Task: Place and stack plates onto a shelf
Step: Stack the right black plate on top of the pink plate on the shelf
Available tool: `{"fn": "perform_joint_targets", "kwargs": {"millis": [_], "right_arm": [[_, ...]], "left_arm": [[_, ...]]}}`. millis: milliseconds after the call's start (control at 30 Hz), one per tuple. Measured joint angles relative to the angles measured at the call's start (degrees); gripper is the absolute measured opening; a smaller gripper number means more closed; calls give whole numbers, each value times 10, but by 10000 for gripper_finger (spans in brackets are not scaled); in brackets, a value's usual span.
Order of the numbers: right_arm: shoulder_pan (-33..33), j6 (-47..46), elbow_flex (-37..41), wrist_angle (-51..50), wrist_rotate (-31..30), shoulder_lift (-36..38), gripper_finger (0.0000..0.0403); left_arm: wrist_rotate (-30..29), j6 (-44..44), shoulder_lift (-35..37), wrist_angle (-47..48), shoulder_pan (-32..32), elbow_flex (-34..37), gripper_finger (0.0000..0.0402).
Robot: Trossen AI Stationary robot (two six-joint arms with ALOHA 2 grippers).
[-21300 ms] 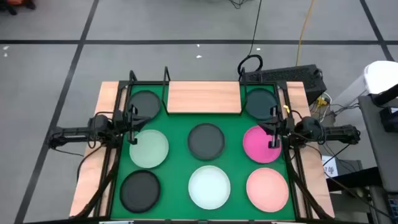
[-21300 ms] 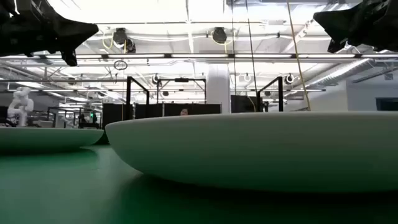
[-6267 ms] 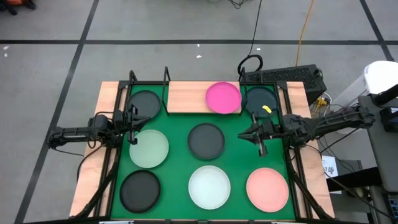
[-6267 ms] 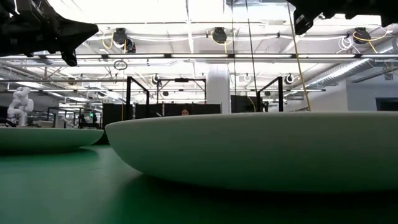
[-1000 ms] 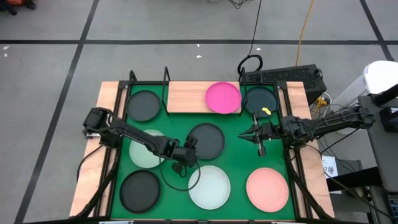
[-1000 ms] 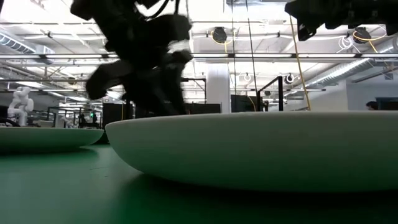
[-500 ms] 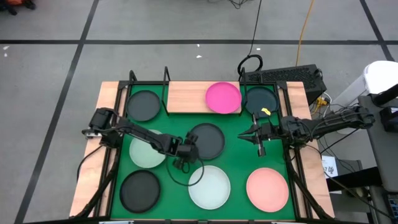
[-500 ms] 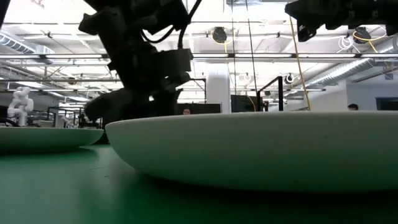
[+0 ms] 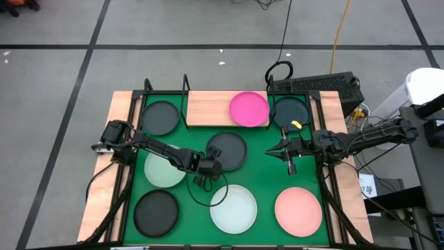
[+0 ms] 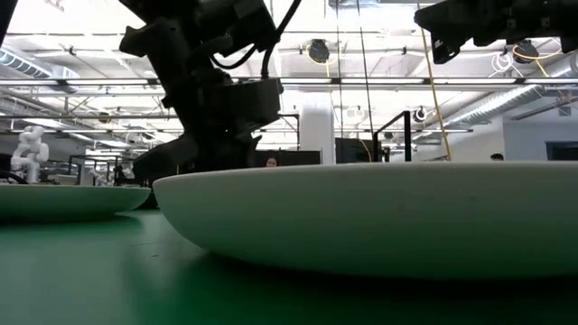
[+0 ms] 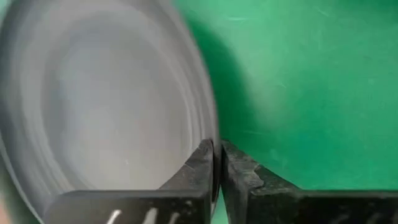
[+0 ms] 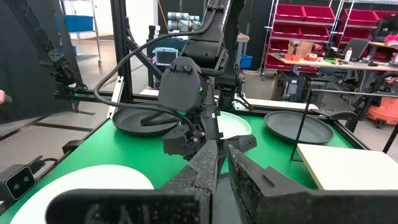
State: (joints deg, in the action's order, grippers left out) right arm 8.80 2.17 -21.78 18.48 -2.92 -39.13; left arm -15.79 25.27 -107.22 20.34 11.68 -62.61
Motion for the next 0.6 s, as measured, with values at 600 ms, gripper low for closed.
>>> {"fn": "perform_joint_targets", "kwargs": {"millis": [600], "right_arm": [[0, 10, 0, 2, 0, 1, 25]], "left_arm": [[-8, 47, 141, -42, 11, 0, 12]]}}
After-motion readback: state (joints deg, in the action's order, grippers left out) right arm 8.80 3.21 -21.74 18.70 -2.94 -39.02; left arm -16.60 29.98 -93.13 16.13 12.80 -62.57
